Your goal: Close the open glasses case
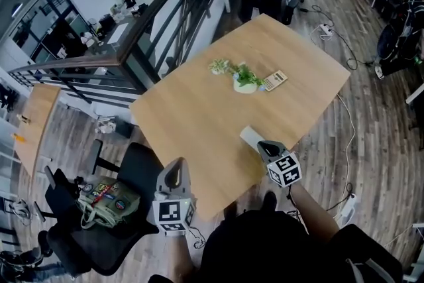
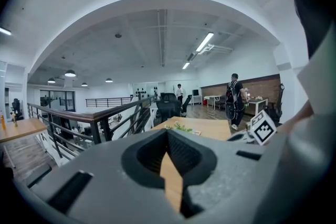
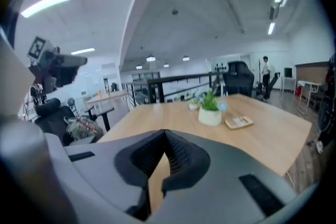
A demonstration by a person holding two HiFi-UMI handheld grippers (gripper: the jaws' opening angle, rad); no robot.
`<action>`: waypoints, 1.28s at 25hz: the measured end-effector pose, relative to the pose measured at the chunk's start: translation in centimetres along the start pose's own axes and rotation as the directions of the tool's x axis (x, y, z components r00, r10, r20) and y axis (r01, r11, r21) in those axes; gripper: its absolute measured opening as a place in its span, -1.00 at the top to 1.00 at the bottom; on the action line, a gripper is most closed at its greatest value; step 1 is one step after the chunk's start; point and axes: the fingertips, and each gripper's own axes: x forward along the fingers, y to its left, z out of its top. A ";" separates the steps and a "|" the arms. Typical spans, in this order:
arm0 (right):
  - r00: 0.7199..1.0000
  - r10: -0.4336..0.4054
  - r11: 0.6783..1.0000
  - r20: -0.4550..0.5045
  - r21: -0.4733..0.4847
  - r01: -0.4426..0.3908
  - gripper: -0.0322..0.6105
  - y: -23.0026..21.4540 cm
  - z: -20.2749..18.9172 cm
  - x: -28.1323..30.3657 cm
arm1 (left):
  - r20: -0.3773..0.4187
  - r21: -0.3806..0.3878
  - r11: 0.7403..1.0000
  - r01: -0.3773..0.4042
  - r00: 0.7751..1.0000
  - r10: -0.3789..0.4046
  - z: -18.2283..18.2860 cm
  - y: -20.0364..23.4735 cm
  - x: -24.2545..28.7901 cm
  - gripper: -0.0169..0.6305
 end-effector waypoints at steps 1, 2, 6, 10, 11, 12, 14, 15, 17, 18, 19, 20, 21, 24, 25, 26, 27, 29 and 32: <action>0.996 0.001 1.000 0.085 -0.023 0.001 0.85 0.7 2.4 -1.1 | 0.002 0.002 1.000 0.003 1.000 -0.003 0.1 0.0 0.1 0.95; 0.986 0.000 0.999 0.165 -0.053 0.009 0.86 1.3 4.8 -2.2 | 0.005 0.004 1.000 0.005 1.000 -0.005 0.2 0.0 0.1 0.95; 0.917 -0.036 0.982 0.398 -0.157 0.107 0.85 2.8 11.8 -6.8 | 0.015 0.009 1.000 0.006 1.000 -0.006 0.7 0.2 0.4 0.95; 0.873 -0.133 0.976 0.469 -0.092 0.198 0.85 1.5 13.8 -9.3 | 0.029 0.016 1.000 0.003 1.000 -0.003 1.2 0.3 0.3 0.95; 0.870 -0.154 0.974 0.468 -0.075 0.213 0.86 1.0 13.7 -9.5 | 0.032 0.017 1.000 0.002 0.999 -0.002 1.3 0.4 0.3 0.95; 0.869 -0.172 0.972 0.464 -0.062 0.226 0.85 0.5 13.6 -9.6 | 0.034 0.017 1.000 0.001 0.999 -0.001 1.3 0.4 0.3 0.95; 0.869 -0.196 0.968 0.454 -0.052 0.245 0.86 -0.2 13.2 -9.8 | 0.036 0.018 1.000 0.001 0.999 -0.002 1.4 0.4 0.3 0.95; 0.870 -0.204 0.966 0.449 -0.053 0.254 0.85 -0.4 13.1 -9.9 | 0.036 0.019 1.000 0.001 0.999 -0.002 1.4 0.6 0.3 0.95; 0.869 -0.214 0.962 0.446 -0.056 0.265 0.86 -0.5 13.2 -10.1 | 0.036 0.021 1.000 0.000 0.999 -0.001 1.4 0.8 0.3 0.95; 0.868 -0.216 0.961 0.446 -0.060 0.270 0.86 -0.6 13.3 -10.2 | 0.034 0.022 1.000 -0.001 0.999 0.001 1.4 0.9 0.3 0.95; 0.868 -0.217 0.960 0.446 -0.063 0.272 0.85 -0.6 13.4 -10.3 | 0.032 0.022 1.000 -0.003 0.999 0.002 1.4 1.0 0.3 0.95; 0.868 -0.217 0.959 0.446 -0.066 0.274 0.85 -0.6 13.5 -10.4 | 0.032 0.023 1.000 -0.005 0.999 0.004 1.4 1.1 0.2 0.95; 0.868 -0.219 0.959 0.445 -0.067 0.276 0.86 -0.6 13.5 -10.5 | 0.033 0.023 1.000 -0.006 0.999 0.005 1.5 1.1 0.2 0.95; 0.868 -0.226 0.956 0.442 -0.071 0.285 0.86 -0.7 13.7 -10.9 | 0.035 0.023 1.000 -0.006 0.999 0.005 1.7 1.1 0.3 0.95; 0.868 -0.228 0.955 0.441 -0.073 0.288 0.86 -0.8 13.8 -10.9 | 0.035 0.024 1.000 -0.006 0.999 0.005 1.7 1.1 0.3 0.95; 0.869 -0.230 0.953 0.439 -0.078 0.292 0.86 -0.8 13.8 -11.0 | 0.035 0.024 1.000 -0.006 0.999 0.005 1.8 1.1 0.4 0.95; 0.869 -0.233 0.952 0.436 -0.082 0.296 0.86 -0.8 13.8 -11.0 | 0.035 0.024 1.000 -0.005 0.999 0.004 1.8 1.1 0.4 0.95; 0.871 -0.236 0.950 0.431 -0.085 0.299 0.86 -0.8 13.7 -11.1 | 0.034 0.026 1.000 -0.002 0.999 0.001 1.8 1.0 0.4 0.95; 0.872 -0.233 0.950 0.430 -0.091 0.298 0.86 -0.6 13.8 -11.1 | 0.031 0.028 1.000 -0.001 1.000 0.000 1.7 0.9 0.4 0.95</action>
